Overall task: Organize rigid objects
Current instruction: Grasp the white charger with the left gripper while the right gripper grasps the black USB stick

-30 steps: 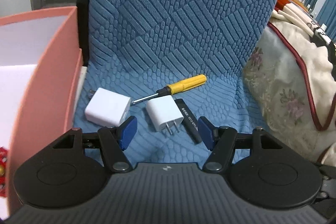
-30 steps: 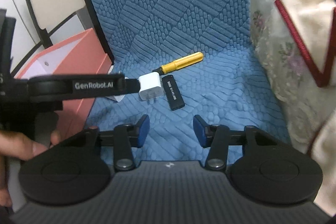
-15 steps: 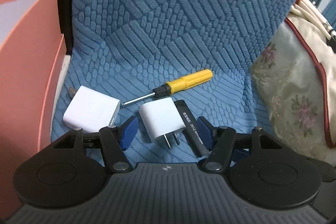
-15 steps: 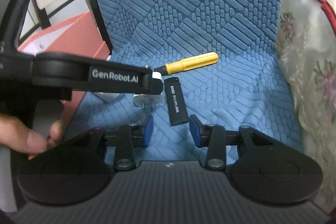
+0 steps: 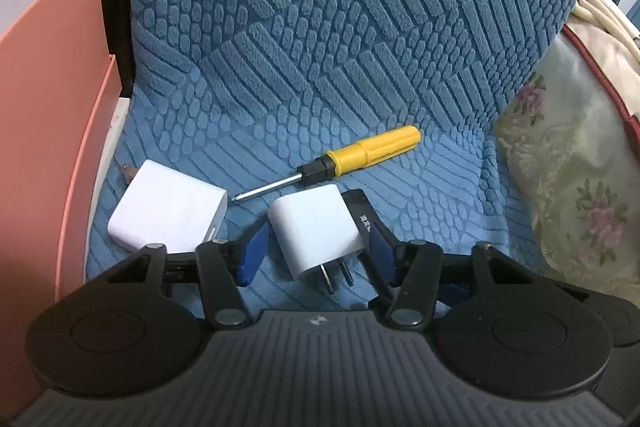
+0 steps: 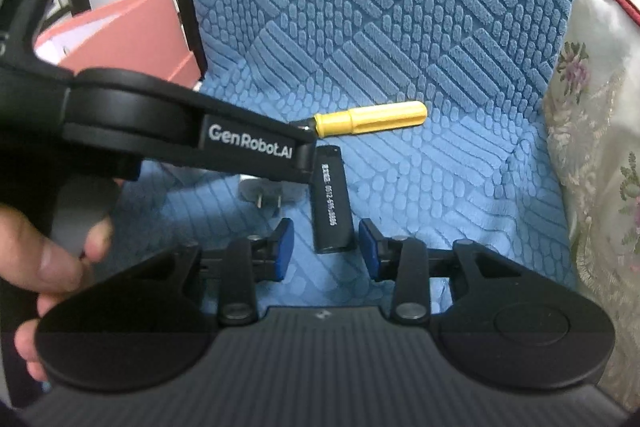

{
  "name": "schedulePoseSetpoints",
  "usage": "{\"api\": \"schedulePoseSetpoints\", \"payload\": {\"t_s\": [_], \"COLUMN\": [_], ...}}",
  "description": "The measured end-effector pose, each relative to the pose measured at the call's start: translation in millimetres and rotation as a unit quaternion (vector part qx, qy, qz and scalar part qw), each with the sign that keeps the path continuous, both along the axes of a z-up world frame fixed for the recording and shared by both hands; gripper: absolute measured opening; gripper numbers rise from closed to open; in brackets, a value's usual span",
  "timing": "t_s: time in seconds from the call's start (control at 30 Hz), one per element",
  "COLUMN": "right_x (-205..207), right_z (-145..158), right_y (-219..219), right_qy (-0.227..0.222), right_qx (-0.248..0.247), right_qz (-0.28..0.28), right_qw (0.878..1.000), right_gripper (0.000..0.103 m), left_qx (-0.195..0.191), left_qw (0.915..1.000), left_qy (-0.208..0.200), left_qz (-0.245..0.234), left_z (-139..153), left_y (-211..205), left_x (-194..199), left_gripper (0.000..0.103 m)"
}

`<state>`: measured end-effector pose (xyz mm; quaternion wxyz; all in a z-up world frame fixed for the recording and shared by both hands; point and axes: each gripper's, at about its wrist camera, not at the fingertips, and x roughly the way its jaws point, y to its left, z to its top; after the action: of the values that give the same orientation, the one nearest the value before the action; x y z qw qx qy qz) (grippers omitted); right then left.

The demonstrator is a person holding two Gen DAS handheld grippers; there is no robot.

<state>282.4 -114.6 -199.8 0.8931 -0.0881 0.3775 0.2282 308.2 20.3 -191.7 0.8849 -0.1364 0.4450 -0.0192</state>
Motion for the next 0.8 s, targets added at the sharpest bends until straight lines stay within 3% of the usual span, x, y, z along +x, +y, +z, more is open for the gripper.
{"api": "schedulePoseSetpoints", "payload": {"t_s": [0.13, 0.23, 0.6, 0.8], "right_x": [1, 0, -24, -47], "right_z": [-3, 0, 5, 17], "right_y": [2, -1, -20, -26], "right_qy": [0.001, 0.005, 0.044, 0.032], "right_qx": [-0.007, -0.004, 0.02, 0.016], "right_qz": [0.0, -0.004, -0.071, -0.082], "right_qw": [1.0, 1.0, 0.996, 0.996], "right_gripper": [0.037, 0.026, 0.026, 0.026], "left_qx": [0.012, 0.01, 0.022, 0.011], "left_qw": [0.9999, 0.9999, 0.9996, 0.9999], "left_qy": [-0.007, -0.007, 0.001, -0.001], "left_qz": [-0.006, -0.003, -0.02, -0.012], "left_z": [-2, -2, 3, 11], "left_y": [-4, -2, 4, 6], "left_x": [-2, -4, -35, -64], "left_gripper": [0.057, 0.056, 0.053, 0.052]}}
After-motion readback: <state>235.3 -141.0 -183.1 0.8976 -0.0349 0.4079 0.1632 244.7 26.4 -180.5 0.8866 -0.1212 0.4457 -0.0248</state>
